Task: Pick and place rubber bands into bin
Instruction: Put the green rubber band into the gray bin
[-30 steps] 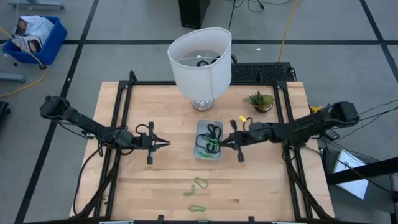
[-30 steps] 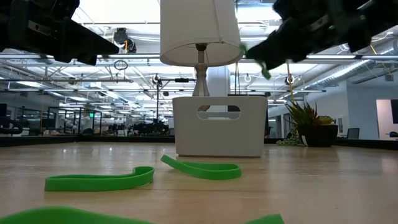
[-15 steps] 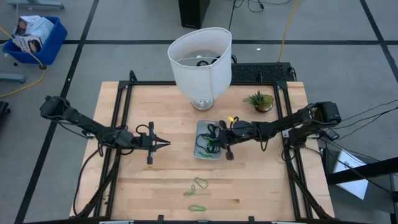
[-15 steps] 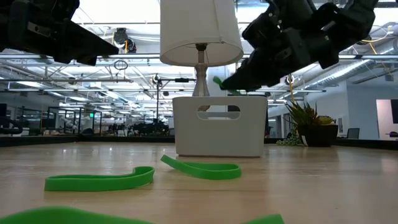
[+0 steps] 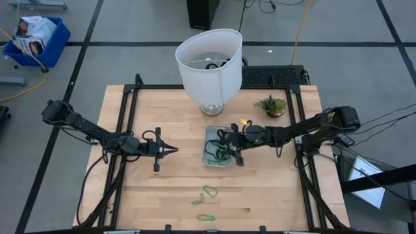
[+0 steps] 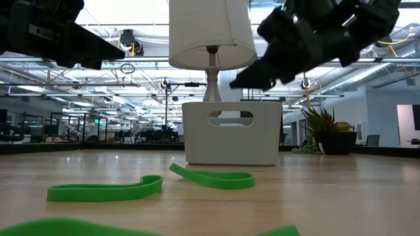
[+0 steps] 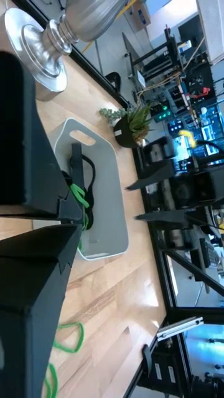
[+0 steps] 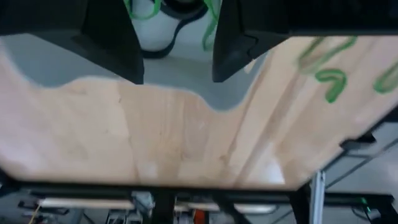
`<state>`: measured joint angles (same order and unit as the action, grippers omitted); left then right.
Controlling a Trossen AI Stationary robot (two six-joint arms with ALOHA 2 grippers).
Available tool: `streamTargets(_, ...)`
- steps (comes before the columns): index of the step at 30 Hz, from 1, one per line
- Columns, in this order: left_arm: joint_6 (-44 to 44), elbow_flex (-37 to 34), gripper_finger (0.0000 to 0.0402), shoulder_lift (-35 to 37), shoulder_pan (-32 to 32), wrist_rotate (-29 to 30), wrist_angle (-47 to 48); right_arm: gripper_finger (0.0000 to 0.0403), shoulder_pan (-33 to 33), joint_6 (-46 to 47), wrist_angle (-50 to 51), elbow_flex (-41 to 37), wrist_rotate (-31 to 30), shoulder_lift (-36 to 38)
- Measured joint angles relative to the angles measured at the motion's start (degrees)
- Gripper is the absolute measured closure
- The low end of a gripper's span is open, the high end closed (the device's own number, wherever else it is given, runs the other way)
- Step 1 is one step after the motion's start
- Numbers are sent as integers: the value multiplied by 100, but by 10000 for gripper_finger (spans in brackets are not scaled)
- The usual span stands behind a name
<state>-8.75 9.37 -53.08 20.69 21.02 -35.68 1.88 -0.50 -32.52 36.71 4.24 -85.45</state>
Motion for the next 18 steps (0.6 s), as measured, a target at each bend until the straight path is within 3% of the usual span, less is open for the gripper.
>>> streamTargets(5, 1, 0, 371, 0, 0, 1, 56, 249, 8, -214, 757, 0, 39, 985)
streamTargets(9, 4, 0, 371, 1, 0, 2, 116, 332, 8, -611, 1603, -9, 50, 1958)
streamTargets(12, 4, 0, 371, 2, 0, 0, 129, 390, 10, -752, 1657, -210, 134, 2627)
streamTargets(18, 44, 0, 371, 0, 0, 0, 129, 398, 125, -583, 1156, -1059, 8, 3575)
